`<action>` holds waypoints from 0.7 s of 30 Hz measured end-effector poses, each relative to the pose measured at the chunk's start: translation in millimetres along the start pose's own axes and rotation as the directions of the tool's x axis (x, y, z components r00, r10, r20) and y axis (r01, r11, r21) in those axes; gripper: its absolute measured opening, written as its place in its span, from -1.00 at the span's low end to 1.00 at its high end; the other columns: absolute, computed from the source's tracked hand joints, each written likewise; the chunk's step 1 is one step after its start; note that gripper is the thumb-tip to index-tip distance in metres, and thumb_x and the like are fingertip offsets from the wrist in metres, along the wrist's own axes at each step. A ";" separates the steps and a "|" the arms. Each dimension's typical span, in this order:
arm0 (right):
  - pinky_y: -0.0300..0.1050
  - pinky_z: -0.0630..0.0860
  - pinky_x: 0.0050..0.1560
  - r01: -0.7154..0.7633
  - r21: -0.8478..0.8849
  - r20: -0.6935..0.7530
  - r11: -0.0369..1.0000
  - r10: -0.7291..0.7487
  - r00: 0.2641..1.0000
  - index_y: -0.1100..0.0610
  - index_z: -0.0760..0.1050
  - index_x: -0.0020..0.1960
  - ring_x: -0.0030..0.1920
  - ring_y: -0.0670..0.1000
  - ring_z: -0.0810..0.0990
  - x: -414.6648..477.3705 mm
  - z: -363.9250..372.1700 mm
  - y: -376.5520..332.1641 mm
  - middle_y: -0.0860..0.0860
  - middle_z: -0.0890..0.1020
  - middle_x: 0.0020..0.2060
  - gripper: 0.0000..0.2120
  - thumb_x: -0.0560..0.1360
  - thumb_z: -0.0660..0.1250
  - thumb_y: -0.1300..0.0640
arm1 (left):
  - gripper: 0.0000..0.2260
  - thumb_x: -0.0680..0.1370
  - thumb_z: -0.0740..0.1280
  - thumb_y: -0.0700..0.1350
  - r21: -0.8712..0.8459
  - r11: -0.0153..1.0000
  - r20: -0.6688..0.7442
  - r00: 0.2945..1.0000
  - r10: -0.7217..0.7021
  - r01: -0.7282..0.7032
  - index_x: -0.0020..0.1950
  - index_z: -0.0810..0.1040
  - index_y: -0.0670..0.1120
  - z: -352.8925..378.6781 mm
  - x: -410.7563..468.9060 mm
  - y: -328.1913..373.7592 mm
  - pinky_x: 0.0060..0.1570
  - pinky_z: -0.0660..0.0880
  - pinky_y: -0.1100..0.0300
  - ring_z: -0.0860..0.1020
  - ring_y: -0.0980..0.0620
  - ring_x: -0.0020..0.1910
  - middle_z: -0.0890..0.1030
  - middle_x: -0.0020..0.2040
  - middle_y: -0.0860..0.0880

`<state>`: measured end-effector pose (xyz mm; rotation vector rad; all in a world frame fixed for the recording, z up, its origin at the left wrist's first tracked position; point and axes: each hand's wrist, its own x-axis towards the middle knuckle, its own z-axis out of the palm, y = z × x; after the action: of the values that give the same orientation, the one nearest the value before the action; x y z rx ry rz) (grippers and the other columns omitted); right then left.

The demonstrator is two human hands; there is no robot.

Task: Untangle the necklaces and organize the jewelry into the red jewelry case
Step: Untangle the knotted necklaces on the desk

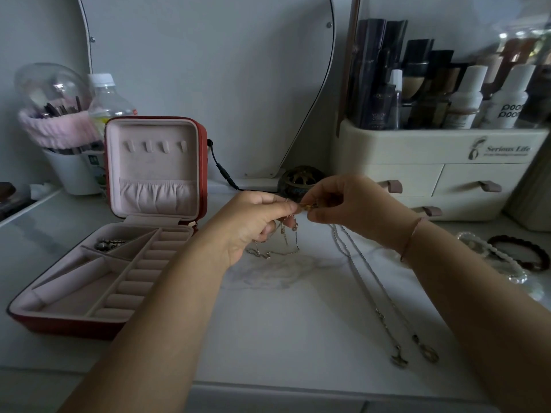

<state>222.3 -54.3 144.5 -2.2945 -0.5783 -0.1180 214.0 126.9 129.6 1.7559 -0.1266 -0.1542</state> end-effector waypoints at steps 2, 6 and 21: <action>-0.47 0.40 -0.38 0.019 -0.051 -0.006 0.999 -0.020 1.000 -0.05 0.55 -0.14 -0.46 -0.26 0.42 -0.6 0.3 -0.6 -0.10 0.53 -0.38 -0.85 0.45 0.42 0.20 | -0.90 0.54 0.35 -0.18 0.005 1.000 -0.001 1.000 0.006 -0.006 -0.03 0.62 -0.19 -0.5 0.2 -0.6 -0.57 0.17 0.37 0.24 0.10 -0.47 0.62 -0.39 0.03; -0.37 0.46 -0.37 0.058 -0.134 -0.032 0.989 -0.063 0.998 0.02 0.60 -0.06 -0.43 -0.17 0.46 -0.7 1.9 1.6 -0.05 0.56 -0.37 -0.90 0.45 0.42 0.18 | -0.89 0.56 0.34 -0.16 0.063 0.998 -0.003 1.000 0.015 -0.015 -0.01 0.62 -0.17 -0.7 0.3 -2.7 -0.55 0.19 0.37 0.23 0.10 -0.48 0.64 -0.37 0.02; -0.41 0.39 -0.34 0.080 -0.301 0.012 0.950 -0.080 0.997 0.05 0.61 -0.14 -0.42 -0.13 0.40 -0.2 6.3 4.4 -0.09 0.52 -0.37 -0.98 0.44 0.43 0.13 | -0.90 0.59 0.29 -0.17 0.169 0.984 -0.013 0.998 0.064 -0.061 -0.08 0.57 -0.14 3.9 -0.4 -4.0 -0.53 0.18 0.33 0.18 0.10 -0.53 0.68 -0.33 -0.04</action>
<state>223.6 -52.6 137.1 -2.5658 -0.6939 -0.2620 212.9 123.9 125.0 1.9193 -0.1860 -0.0832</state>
